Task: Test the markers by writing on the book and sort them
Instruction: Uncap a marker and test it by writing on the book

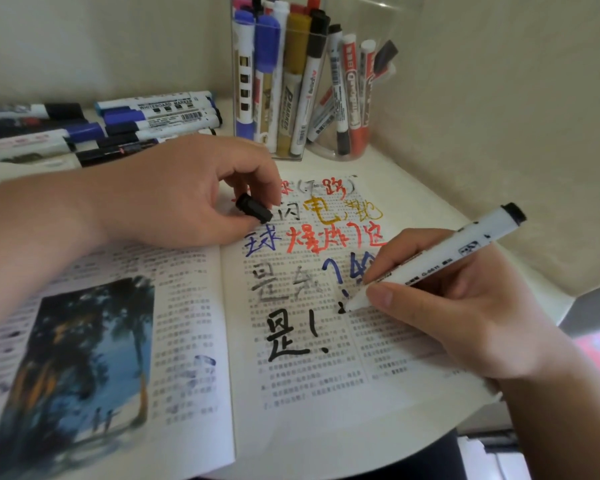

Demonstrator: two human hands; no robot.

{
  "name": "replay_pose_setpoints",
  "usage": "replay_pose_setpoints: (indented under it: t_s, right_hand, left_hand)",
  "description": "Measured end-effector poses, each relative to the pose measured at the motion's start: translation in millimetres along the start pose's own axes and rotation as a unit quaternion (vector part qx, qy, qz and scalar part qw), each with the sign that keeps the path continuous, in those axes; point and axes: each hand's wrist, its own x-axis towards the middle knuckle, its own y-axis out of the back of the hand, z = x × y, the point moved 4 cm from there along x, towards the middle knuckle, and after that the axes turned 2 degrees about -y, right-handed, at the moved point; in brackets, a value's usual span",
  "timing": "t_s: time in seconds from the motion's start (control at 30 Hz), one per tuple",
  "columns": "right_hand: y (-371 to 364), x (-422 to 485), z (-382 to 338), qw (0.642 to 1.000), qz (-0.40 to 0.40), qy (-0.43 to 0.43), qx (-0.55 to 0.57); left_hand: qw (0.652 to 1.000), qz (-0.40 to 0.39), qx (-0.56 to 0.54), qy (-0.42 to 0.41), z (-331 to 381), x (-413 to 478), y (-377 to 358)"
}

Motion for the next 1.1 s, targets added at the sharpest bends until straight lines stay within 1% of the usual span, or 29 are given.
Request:
replay_pose_setpoints:
  t_s: [0.1, 0.23, 0.37, 0.5, 0.6, 0.77, 0.93, 1.0, 1.1]
  right_hand:
    - [-2.8, 1.2, -1.0, 1.000, -0.018, -0.001, -0.020]
    - [1.5, 4.2, 0.6, 0.999, 0.020, -0.001, -0.040]
    - [-2.0, 1.0, -2.8, 1.000, -0.023, -0.007, -0.020]
    - [-0.6, 1.3, -2.3, 0.999, -0.009, -0.006, -0.033]
    - [-1.5, 1.1, -1.6, 0.999, -0.025, -0.006, -0.026]
    - [-1.9, 0.7, -1.2, 0.999, -0.039, -0.007, -0.018]
    - [-2.3, -1.7, -1.9, 0.998, -0.060, -0.004, -0.003]
    - [-2.0, -1.6, -1.4, 0.998, -0.055, -0.003, -0.007]
    - [0.0, 0.8, 0.4, 1.000, -0.020, 0.009, -0.003]
  left_hand:
    - [0.999, -0.007, 0.030, -0.022, 1.2, 0.6, -0.7]
    - [0.998, -0.024, 0.042, -0.031, 3.3, 0.9, 0.2]
    - [0.998, -0.032, 0.045, -0.034, 5.8, 1.7, -1.7]
    - [0.997, -0.031, 0.055, -0.045, 7.5, 0.5, -1.0]
    - [0.997, -0.016, 0.056, -0.055, 7.4, 0.8, -1.9]
    - [0.997, -0.016, 0.053, -0.052, 5.5, 1.6, -2.2]
    - [0.998, -0.033, 0.056, -0.024, 1.5, 0.3, -1.9]
    - [0.997, -0.034, 0.062, -0.027, 2.0, 0.5, -2.3]
    - [0.996, -0.024, 0.074, -0.043, 0.2, 0.3, -1.3]
